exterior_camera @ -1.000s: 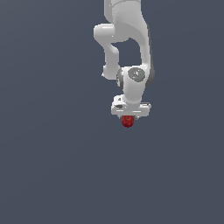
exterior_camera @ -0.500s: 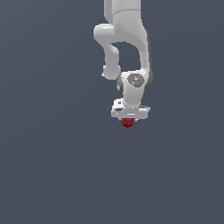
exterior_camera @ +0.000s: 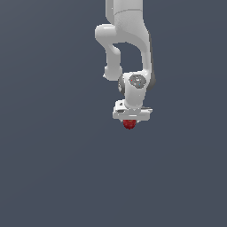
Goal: Pick up the object and move it to a goal position.
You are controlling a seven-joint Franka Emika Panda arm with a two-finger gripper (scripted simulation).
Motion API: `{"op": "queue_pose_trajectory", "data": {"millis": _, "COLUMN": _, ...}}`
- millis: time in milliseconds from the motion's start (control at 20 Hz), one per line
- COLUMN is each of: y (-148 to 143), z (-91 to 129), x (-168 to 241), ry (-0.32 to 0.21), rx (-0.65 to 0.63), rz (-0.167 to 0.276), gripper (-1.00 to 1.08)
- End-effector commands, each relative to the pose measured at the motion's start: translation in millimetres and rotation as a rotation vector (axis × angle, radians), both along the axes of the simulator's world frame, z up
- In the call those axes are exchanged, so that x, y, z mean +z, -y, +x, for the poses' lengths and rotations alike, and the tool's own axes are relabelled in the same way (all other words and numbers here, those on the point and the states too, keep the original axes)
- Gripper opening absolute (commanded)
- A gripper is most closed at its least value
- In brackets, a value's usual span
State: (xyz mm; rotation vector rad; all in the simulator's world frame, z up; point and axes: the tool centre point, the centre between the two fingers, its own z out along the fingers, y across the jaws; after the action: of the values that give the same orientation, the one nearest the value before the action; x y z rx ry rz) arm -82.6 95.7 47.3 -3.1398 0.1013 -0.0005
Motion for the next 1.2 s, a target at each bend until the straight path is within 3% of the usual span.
{"op": "queue_pose_trajectory", "data": {"millis": 0, "y": -0.1, "z": 0.3, "x": 1.1, "ry": 0.000, "rx": 0.000, "rz": 0.000, "gripper": -1.00}}
{"op": "queue_pose_trajectory", "data": {"millis": 550, "y": 2.1, "z": 9.0, "x": 47.8, "ry": 0.000, "rx": 0.000, "rz": 0.000, "gripper": -1.00}}
{"op": "queue_pose_trajectory", "data": {"millis": 1150, "y": 7.0, "z": 31.2, "x": 161.7, "ry": 0.000, "rx": 0.000, "rz": 0.001, "gripper": -1.00}}
